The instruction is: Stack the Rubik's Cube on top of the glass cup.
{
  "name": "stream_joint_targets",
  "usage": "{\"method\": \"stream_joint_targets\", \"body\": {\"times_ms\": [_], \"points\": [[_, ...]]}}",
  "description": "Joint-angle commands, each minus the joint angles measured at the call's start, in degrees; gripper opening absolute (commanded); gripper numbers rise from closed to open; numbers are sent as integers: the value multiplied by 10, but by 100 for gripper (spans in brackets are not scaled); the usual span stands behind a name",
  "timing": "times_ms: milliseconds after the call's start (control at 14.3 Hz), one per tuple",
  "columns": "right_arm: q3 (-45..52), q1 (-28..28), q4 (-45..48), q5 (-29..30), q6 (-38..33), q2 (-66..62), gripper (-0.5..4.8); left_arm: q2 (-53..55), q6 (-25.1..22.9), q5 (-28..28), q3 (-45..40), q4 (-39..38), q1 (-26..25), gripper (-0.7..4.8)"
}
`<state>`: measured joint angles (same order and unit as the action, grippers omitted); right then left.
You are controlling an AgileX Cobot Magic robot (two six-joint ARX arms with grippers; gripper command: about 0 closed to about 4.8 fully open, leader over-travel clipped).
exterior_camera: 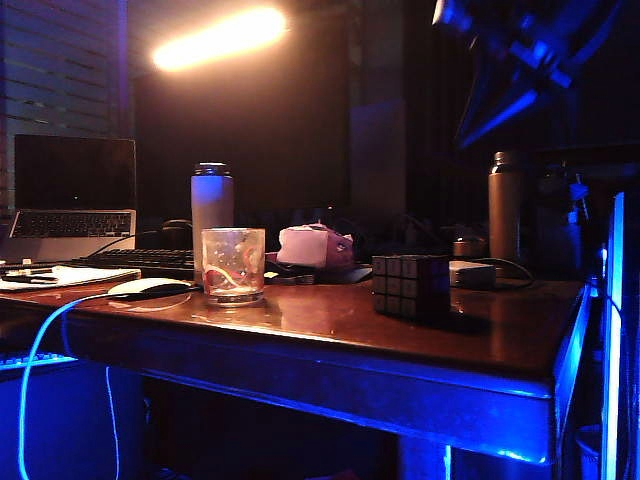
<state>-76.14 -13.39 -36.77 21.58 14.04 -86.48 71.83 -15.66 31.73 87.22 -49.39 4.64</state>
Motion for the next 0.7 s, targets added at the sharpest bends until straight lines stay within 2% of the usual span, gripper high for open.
{"method": "stream_joint_targets", "body": {"times_ms": [70, 140, 419, 699], "points": [[-1, -7, 5, -5, 9, -29, 199, -1, -4, 0, 3, 8, 4, -4], [-1, -10, 8, -5, 13, -41, 479, -1, -4, 0, 3, 7, 4, -4], [-1, -48, 52, -3, 24, -104, 479, -1, -4, 0, 3, 8, 4, -4], [-1, -68, 91, -61, 25, -157, 479, -1, -4, 0, 3, 7, 4, -4]]}}
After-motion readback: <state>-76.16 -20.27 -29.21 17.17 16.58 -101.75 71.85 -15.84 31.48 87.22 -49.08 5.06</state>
